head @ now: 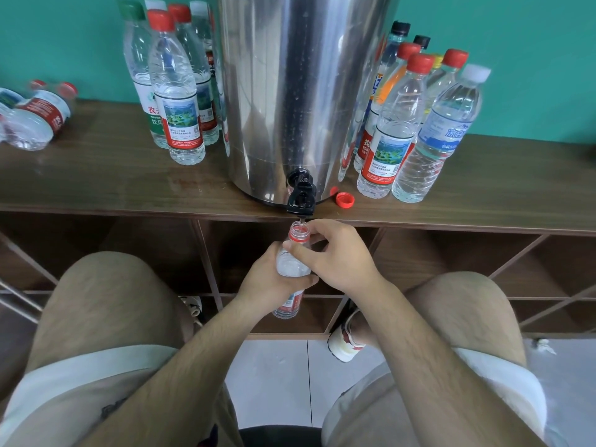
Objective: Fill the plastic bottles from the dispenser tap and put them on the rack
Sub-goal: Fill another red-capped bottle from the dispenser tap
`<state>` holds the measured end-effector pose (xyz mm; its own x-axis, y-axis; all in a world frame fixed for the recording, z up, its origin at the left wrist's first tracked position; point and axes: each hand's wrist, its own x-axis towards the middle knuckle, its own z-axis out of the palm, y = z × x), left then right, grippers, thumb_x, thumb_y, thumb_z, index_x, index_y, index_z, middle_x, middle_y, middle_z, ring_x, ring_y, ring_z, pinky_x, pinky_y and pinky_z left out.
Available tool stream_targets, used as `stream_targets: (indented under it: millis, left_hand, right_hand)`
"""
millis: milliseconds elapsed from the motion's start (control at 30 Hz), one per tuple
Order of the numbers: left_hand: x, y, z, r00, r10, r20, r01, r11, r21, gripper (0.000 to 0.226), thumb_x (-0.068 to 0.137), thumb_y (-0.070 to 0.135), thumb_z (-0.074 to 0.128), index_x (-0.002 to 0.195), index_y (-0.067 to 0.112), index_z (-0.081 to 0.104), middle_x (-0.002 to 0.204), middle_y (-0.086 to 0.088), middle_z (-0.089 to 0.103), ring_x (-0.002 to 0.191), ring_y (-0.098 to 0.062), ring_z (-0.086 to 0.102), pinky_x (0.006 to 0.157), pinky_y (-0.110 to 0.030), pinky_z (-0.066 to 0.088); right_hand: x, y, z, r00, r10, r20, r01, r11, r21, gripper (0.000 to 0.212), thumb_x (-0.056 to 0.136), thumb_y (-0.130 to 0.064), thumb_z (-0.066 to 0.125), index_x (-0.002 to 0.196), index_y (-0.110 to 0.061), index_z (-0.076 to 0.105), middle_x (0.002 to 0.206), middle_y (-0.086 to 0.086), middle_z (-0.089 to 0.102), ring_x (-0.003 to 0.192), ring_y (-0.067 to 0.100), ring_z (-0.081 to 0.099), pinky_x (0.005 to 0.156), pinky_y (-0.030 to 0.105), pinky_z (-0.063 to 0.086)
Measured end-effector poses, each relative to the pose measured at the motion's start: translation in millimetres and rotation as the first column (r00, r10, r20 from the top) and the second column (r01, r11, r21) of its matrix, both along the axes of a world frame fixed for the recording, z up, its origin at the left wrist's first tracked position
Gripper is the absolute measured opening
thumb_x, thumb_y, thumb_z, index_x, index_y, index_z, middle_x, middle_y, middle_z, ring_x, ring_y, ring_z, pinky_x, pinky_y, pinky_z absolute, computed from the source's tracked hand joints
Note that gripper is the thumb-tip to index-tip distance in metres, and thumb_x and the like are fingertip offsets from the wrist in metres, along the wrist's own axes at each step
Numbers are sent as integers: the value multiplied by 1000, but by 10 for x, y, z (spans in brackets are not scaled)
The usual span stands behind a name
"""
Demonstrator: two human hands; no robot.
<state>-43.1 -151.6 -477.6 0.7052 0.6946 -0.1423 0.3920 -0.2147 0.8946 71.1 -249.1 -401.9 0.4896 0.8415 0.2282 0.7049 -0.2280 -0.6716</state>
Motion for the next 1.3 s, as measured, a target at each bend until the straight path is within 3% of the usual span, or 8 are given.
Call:
stream_targets:
  millis: [167,267,367,467,600,767,1000,1300]
  left_hand:
    - [-29,10,-2,1000,11,23,-11,1000,-22,70,72,44,91,129,35,52,113,16,65,102,-5,64,77,-21,49]
    - [-24,-4,-7,1000,27,1,-27,1000,2,72,72,45,92,130,36,50,114,16,63,104,-8,63,81,-23,49]
    - [-13,4,-9,1000,19,0,-19,1000,11,73,71,48,91,131,36,50,116,15,64,107,-10,64,89,-30,55]
    - [-5,8,1,1000,-3,-4,3,999,52,73,71,53,89,131,37,50,114,16,64,104,-7,65,89,-30,57]
    - [-18,3,-11,1000,10,11,-10,999,34,72,69,52,91,126,41,49,110,19,62,97,-2,62,74,-15,46]
    - [-16,6,-35,999,4,37,-4,1000,12,72,69,50,92,127,40,50,112,18,64,100,-3,63,76,-18,47]
    - [-10,10,-68,1000,1,27,-1,1000,-5,71,69,49,92,125,40,50,110,18,63,99,-6,64,72,-15,46]
    - [0,9,-93,1000,31,-4,-31,999,34,70,68,55,91,120,46,46,104,25,59,91,1,61,65,-9,39]
  right_hand:
    - [6,-87,78,971,-164,174,165,986,6,64,81,-87,51,118,-38,69,108,-24,70,93,-5,66,79,29,57]
    - [41,-206,179,958,-236,162,168,922,350,57,92,-67,56,133,-27,64,118,-15,70,97,0,68,80,32,59]
    - [5,-241,275,944,-108,313,-93,821,563,45,102,-42,61,133,-9,67,131,2,68,118,14,67,91,37,59]
    - [-43,-170,345,874,-7,485,-290,793,535,34,99,-23,72,128,-3,71,141,12,63,131,24,61,108,39,51]
    - [8,-150,370,853,29,521,-322,816,481,23,99,-3,69,121,0,73,140,15,63,131,27,62,109,41,50]
    - [28,-136,385,872,59,486,-328,808,490,25,102,-18,68,118,-1,74,141,11,64,134,20,60,111,34,48]
    - [99,-173,340,900,96,426,-321,805,498,23,109,-17,54,125,-8,67,146,3,61,133,15,61,108,33,50]
    - [82,-151,316,910,98,404,-315,796,516,28,111,-11,43,126,-4,65,145,10,62,136,17,59,110,33,50]
